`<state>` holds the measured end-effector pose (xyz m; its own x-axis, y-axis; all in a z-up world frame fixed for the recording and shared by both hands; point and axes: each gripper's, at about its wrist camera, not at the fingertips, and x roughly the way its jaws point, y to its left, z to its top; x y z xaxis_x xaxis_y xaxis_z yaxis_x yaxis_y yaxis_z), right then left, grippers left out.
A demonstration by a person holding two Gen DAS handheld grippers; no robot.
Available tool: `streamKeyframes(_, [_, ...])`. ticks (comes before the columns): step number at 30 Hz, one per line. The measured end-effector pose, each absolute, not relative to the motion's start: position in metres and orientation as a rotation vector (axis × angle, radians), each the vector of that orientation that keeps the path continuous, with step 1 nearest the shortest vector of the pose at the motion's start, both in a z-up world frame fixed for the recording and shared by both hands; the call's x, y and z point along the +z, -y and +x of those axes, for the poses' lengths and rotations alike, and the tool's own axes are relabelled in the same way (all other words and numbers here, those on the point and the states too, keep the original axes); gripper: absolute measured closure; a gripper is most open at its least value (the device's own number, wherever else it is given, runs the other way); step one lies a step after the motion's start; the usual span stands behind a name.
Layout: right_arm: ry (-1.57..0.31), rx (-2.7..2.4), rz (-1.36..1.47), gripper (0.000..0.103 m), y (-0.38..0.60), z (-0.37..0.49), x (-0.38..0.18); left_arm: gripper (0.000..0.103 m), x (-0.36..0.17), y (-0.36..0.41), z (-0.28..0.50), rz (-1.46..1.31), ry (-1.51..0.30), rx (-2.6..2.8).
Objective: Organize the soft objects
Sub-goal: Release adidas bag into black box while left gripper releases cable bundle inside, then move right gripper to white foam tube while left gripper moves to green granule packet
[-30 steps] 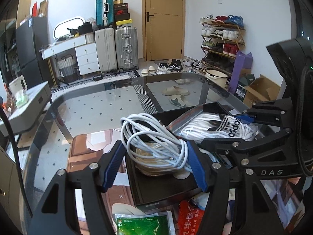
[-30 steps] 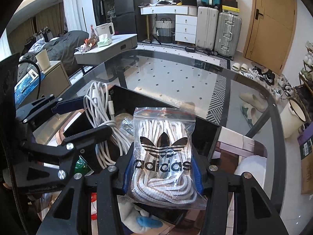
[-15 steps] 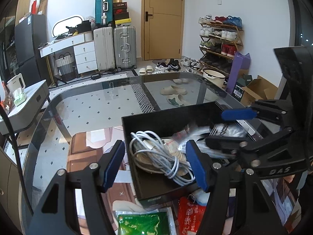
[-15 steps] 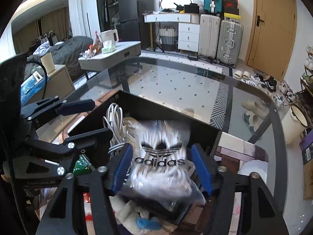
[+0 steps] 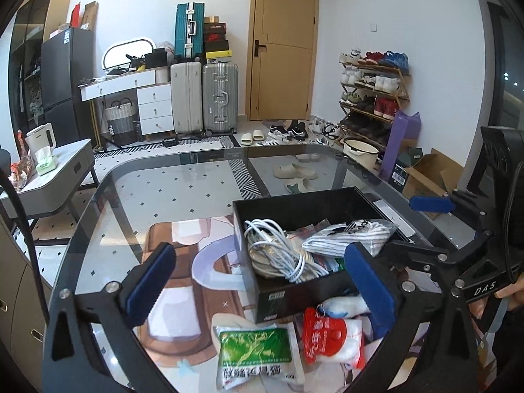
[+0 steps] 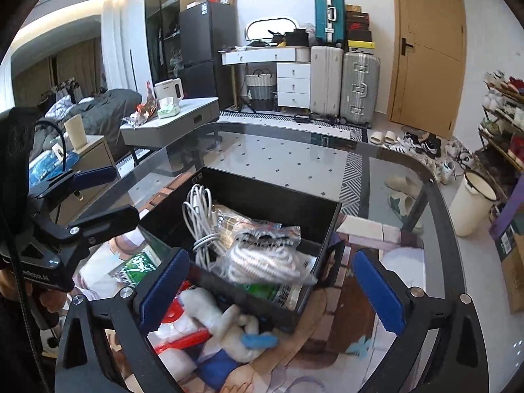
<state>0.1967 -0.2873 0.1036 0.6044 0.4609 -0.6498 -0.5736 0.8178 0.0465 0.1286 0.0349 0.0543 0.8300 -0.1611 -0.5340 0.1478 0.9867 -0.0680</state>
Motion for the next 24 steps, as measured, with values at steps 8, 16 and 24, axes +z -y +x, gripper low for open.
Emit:
streamKeyframes(8, [-0.682,0.607,-0.183,0.001,0.293,0.160,0.105,0.000,0.044,-0.046,0.107,-0.046,-0.576,-0.159])
streamKeyframes(16, [-0.708,0.601,-0.182,0.001,0.304,0.137,0.093,0.000,0.034,-0.045,0.088,-0.035,-0.570,-0.139])
streamKeyframes(24, [-0.735,0.604,-0.187,0.001,0.312,0.121,0.077,0.000,0.021,-0.045,0.074,-0.027,-0.596,-0.137])
